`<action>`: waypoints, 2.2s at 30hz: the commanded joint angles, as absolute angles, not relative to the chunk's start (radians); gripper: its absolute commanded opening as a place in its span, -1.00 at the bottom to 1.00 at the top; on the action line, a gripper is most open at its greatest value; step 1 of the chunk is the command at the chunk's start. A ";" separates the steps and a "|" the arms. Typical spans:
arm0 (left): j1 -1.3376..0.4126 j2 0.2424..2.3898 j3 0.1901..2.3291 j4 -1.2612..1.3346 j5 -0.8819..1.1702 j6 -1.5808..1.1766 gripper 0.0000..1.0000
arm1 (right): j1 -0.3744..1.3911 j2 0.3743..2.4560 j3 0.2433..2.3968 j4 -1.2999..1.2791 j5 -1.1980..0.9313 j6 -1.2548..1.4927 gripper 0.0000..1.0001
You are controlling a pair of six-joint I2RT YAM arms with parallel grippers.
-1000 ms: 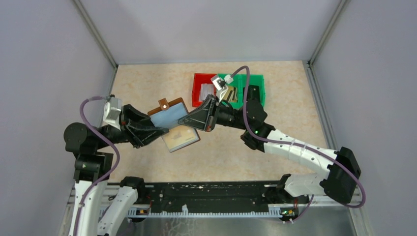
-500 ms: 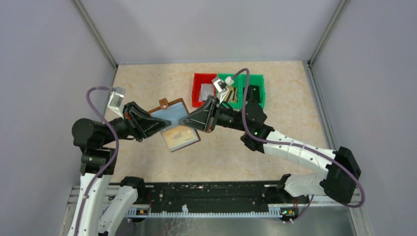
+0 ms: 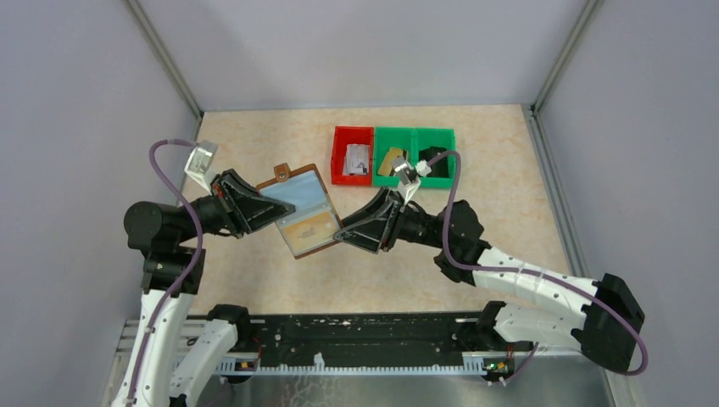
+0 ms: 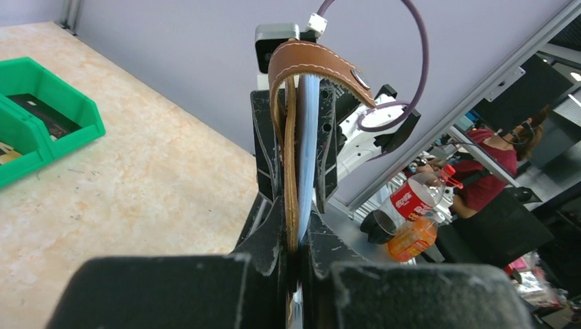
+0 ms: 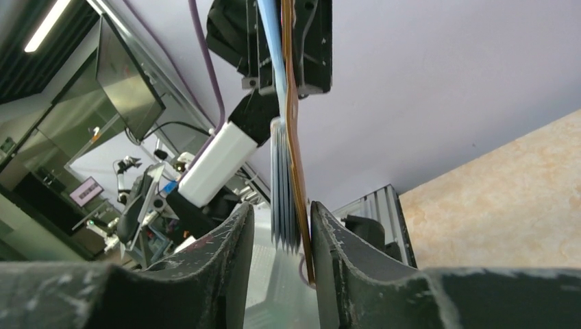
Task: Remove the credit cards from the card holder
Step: Remove the credit card from the card holder.
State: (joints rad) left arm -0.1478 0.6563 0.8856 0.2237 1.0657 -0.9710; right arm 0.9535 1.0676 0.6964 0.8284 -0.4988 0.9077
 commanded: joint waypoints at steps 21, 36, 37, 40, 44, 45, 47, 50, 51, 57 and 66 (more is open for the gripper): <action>-0.146 0.694 0.934 0.309 1.119 -1.098 -1.00 | 0.960 1.016 0.684 0.850 -0.476 0.816 -0.70; -0.146 0.713 0.918 0.285 1.151 -1.091 -1.00 | 0.973 1.080 0.776 0.836 -0.429 0.772 -0.63; -0.146 0.714 0.917 0.281 1.153 -1.081 -1.00 | 0.973 1.081 0.780 0.837 -0.429 0.773 -0.73; -0.146 0.715 0.921 0.242 1.150 -1.033 -0.74 | 0.972 1.087 0.786 0.839 -0.430 0.784 -1.00; -0.146 0.719 0.949 0.126 1.159 -0.865 -0.04 | 0.973 1.082 0.779 0.835 -0.413 0.795 -1.00; -0.146 0.719 0.957 0.087 1.166 -0.822 0.20 | 0.973 1.077 0.775 0.834 -0.406 0.797 -1.00; -0.146 0.715 0.957 0.044 1.192 -0.756 0.49 | 0.973 1.070 0.773 0.827 -0.394 0.797 -1.00; -0.146 0.689 0.929 0.016 1.227 -0.676 0.61 | 0.973 1.069 0.775 0.823 -0.390 0.799 -1.00; -0.146 0.678 0.918 0.009 1.238 -0.657 0.61 | 0.973 1.070 0.777 0.823 -0.391 0.799 -1.00; -0.146 0.663 0.901 -0.026 1.228 -0.609 0.03 | 0.973 1.086 0.779 0.846 -0.407 0.812 -1.00; -0.145 0.703 0.886 0.116 1.210 -0.842 -0.81 | 0.973 1.087 0.741 0.936 -0.459 0.826 -0.58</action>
